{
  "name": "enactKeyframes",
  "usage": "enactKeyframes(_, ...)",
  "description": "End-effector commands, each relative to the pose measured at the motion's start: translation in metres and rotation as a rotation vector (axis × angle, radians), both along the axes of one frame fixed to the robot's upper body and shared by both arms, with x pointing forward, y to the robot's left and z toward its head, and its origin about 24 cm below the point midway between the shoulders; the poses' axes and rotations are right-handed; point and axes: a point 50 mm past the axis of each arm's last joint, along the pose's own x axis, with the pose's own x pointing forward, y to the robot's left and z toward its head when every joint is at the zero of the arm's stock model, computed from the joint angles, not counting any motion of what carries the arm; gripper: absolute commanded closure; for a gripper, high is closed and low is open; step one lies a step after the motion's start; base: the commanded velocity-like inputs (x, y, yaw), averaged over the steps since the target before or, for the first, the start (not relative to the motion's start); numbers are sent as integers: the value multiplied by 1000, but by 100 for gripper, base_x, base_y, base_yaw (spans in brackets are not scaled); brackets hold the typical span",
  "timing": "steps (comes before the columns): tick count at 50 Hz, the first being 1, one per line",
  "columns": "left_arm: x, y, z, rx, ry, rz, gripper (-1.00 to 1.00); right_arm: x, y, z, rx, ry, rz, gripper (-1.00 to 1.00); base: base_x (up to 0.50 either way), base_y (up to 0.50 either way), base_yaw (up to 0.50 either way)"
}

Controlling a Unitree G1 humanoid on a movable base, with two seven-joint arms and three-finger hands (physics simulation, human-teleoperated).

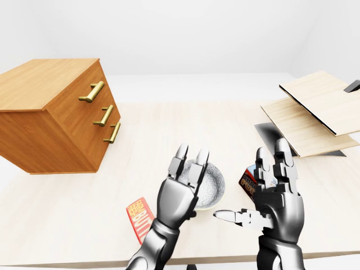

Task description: Close the top drawer of the cabinet and put the bowl on top of it.

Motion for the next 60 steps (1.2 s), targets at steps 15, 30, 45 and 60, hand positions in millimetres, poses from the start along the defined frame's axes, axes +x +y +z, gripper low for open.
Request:
enactKeyframes(15, 5, -5, -22, 90, 60, 4, -100, 1, -1, 0, 1, 0, 2, -100, 0, 0, 0)
enactKeyframes(30, 21, -8, -46, 156, 140, 29, -100, 1, 0, 0, 0, 0, 7, -100, 0, 0, 0)
enactKeyframes(45, 23, -10, -53, 160, 161, 37, -100, 1, 0, 0, -1, 0, 8, -100, 0, 0, 0)
enactKeyframes(60, 20, -12, -58, 182, 172, 27, -100, 1, 1, 0, -2, 1, 11, -100, 0, 0, 0)
